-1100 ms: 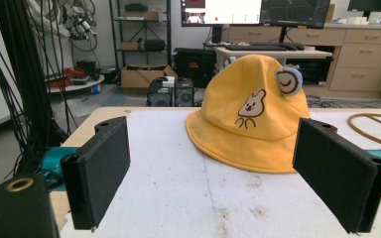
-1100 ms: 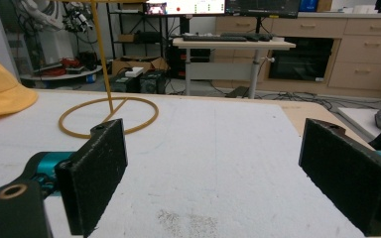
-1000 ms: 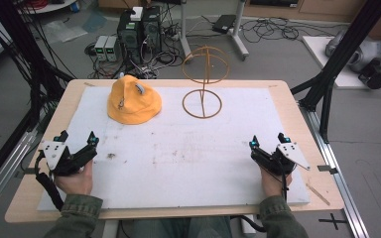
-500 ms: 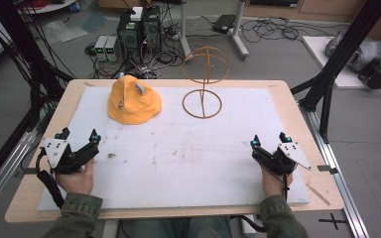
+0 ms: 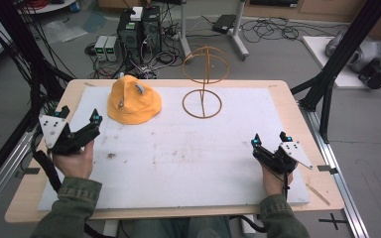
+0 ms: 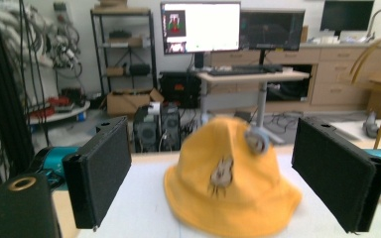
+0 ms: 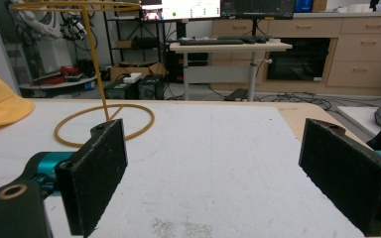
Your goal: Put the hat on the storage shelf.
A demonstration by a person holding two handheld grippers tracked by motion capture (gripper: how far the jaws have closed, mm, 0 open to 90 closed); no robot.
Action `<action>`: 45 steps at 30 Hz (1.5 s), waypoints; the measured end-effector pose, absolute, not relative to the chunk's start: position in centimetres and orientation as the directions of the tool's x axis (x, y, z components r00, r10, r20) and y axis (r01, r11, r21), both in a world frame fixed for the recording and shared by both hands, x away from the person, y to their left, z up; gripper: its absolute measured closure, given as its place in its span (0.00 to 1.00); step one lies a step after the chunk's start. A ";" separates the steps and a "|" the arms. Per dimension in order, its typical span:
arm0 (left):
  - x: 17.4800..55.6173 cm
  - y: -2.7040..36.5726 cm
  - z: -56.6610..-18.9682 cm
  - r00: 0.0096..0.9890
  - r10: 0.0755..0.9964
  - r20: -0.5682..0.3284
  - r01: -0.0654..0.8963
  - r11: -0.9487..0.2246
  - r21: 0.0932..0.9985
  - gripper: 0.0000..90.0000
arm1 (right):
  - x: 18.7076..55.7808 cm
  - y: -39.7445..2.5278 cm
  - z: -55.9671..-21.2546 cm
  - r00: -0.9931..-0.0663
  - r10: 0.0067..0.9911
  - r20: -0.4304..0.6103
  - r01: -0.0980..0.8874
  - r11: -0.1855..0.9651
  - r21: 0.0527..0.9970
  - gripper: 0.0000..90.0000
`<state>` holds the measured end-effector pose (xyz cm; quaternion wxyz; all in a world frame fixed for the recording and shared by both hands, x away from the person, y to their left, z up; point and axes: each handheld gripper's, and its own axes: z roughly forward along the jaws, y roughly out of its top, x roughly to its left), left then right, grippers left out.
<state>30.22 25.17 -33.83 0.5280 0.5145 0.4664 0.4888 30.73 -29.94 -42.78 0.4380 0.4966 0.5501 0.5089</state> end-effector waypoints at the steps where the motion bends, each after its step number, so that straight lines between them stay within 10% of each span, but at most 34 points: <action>1: 30.2 25.2 -33.8 0.087 0.996 0.010 -0.036 -0.007 0.999 0.18 | 30.7 -29.9 -42.8 -0.123 0.992 0.024 0.101 -0.011 0.995 0.12; 16: 39.3 21.4 -28.6 0.133 0.990 0.037 0.007 -0.038 0.999 0.21 | 30.7 -30.2 -42.4 -0.126 0.989 0.076 0.076 -0.067 0.995 0.12; 30: 46.8 19.0 -34.6 0.151 0.986 0.072 0.204 -0.103 0.974 0.26 | 31.3 -29.8 -42.6 -0.157 0.985 0.076 0.080 -0.064 0.995 0.12; 45: 49.6 21.0 -39.7 0.095 0.993 -0.075 0.454 0.024 0.891 0.23 | 31.3 -29.8 -42.7 -0.160 0.985 0.071 0.081 -0.059 0.995 0.12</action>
